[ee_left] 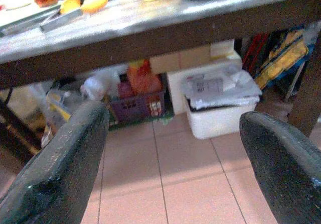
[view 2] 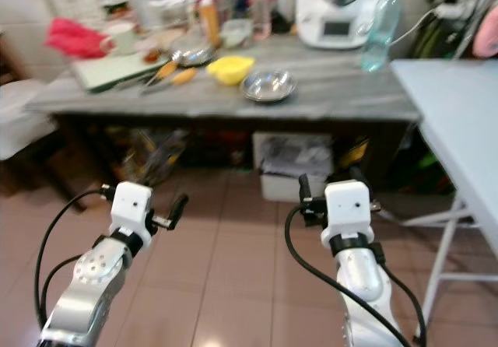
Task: Setting the table
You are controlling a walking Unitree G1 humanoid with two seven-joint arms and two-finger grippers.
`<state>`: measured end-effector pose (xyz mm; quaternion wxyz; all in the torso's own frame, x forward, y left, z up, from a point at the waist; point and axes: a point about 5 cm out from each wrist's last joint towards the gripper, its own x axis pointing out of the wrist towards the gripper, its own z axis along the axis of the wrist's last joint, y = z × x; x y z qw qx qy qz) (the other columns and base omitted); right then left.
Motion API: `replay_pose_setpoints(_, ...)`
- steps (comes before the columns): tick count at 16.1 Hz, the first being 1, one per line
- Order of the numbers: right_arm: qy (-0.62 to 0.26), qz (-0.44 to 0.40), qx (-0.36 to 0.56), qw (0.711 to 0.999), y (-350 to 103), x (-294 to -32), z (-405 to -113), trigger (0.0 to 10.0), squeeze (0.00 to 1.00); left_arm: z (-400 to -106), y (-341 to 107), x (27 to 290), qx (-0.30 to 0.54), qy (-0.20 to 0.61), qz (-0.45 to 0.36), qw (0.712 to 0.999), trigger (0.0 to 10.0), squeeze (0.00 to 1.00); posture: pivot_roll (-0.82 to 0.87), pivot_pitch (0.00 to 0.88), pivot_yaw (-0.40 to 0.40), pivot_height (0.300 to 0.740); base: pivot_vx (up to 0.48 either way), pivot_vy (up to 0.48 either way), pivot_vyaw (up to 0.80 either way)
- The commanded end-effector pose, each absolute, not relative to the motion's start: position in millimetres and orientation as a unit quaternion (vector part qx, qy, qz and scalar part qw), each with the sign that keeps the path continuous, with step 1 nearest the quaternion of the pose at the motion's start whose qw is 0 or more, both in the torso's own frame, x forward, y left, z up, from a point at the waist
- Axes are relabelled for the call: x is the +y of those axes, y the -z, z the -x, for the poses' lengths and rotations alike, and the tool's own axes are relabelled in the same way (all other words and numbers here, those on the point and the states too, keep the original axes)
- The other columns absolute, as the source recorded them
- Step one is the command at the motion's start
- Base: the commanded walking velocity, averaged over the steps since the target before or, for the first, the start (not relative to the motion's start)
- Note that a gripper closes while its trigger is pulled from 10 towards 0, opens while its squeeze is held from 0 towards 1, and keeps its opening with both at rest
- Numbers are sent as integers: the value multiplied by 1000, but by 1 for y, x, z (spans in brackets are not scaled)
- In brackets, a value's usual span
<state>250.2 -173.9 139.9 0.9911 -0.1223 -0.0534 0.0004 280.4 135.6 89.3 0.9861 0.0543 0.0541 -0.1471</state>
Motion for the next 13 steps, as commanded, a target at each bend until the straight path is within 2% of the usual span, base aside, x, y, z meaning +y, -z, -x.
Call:
replay_pose_setpoints(1,14,129,-51,990,-143,-179,-246,10000,0,-284,-90,128,53,166,-54,983,10000,0,-154,38,83,740,-289,0,0)
replay_pose_setpoints(4,28,130,-45,990,-140,-183,-242,10000,0,-288,-86,123,51,180,-60,980,10000,0,-169,23,77,740,-94,0,0)
replay_pose_setpoints(7,21,132,-41,990,-137,-178,-240,10000,0,-293,-86,130,50,168,-37,984,10000,0,-173,0,75,740,0,0,0)
replay_pose_setpoints(13,25,133,-27,990,-129,-180,-240,10000,0,-292,-86,114,36,209,-33,977,10000,0,-157,0,86,740,0,0,0)
